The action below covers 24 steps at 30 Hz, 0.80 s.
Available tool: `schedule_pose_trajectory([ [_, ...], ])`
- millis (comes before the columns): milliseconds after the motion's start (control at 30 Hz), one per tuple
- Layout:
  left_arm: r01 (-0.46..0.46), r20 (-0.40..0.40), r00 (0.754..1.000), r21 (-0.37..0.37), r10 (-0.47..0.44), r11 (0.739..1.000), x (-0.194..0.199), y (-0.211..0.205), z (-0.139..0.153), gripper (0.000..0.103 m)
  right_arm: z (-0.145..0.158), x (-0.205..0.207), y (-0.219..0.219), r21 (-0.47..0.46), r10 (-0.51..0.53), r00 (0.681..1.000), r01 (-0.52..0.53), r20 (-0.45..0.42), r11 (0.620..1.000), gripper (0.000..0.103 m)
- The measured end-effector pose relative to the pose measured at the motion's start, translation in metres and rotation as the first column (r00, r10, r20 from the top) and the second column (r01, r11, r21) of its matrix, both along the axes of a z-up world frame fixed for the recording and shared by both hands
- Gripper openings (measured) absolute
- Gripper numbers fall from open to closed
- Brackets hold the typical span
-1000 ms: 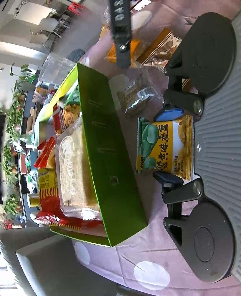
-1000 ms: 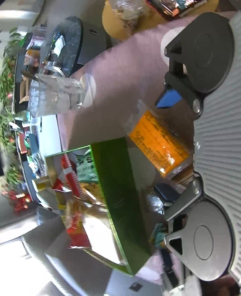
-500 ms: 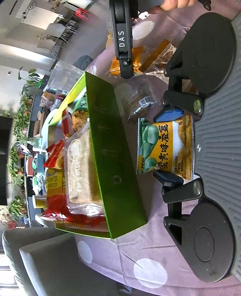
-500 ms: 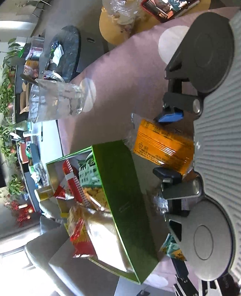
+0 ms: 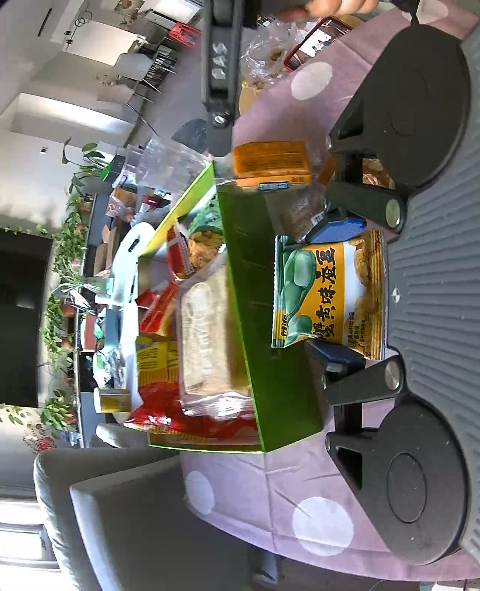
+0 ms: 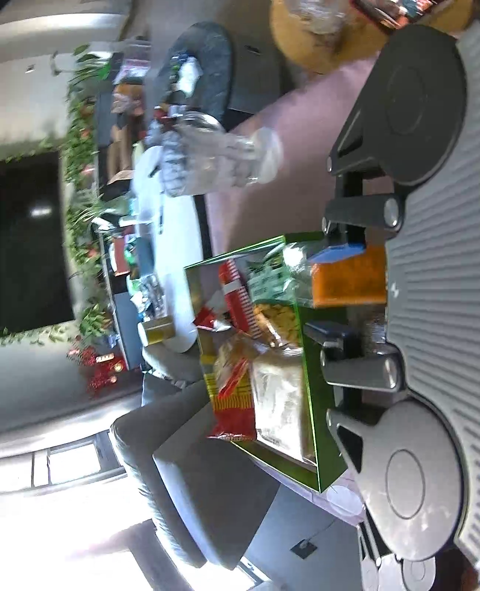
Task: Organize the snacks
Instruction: 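Lift and carry the orange and bean packets over the green box with both tools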
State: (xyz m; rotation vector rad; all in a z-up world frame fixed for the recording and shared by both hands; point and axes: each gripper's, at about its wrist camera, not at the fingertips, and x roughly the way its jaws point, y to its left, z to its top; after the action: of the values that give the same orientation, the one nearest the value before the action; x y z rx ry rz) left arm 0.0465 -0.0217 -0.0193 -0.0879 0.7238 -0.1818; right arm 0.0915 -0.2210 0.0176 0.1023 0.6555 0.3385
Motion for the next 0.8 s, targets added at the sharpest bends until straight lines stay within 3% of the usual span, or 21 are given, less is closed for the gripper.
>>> schedule_pose_trajectory([
  [100, -0.005, 0.004, 1.0, -0.003, 0.005, 1.0, -0.001, 0.002, 0.001, 0.052, -0.006, 0.004, 0.004, -0.063, -0.035, 0.999, 0.034, -0.027, 0.997, 0.082],
  [233, -0.014, 0.0, 1.0, -0.006, 0.014, 1.0, -0.001, 0.003, 0.0, 0.052, -0.024, 0.008, 0.004, -0.075, -0.085, 0.992, 0.077, -0.097, 0.994, 0.097],
  [433, -0.016, 0.009, 1.0, -0.011, 0.016, 1.0, -0.002, 0.005, 0.004, 0.052, -0.047, 0.017, 0.012, -0.132, -0.103, 0.984, 0.084, -0.143, 0.988, 0.096],
  [500, -0.017, 0.015, 1.0, -0.012, 0.017, 1.0, -0.003, 0.006, 0.006, 0.052, -0.048, 0.017, 0.008, -0.09, -0.088, 0.982, 0.073, -0.168, 0.993, 0.082],
  [800, -0.007, 0.072, 0.997, -0.014, 0.008, 1.0, 0.005, 0.005, 0.03, 0.052, -0.008, 0.015, -0.004, 0.04, -0.058, 0.996, 0.06, -0.064, 0.997, 0.082],
])
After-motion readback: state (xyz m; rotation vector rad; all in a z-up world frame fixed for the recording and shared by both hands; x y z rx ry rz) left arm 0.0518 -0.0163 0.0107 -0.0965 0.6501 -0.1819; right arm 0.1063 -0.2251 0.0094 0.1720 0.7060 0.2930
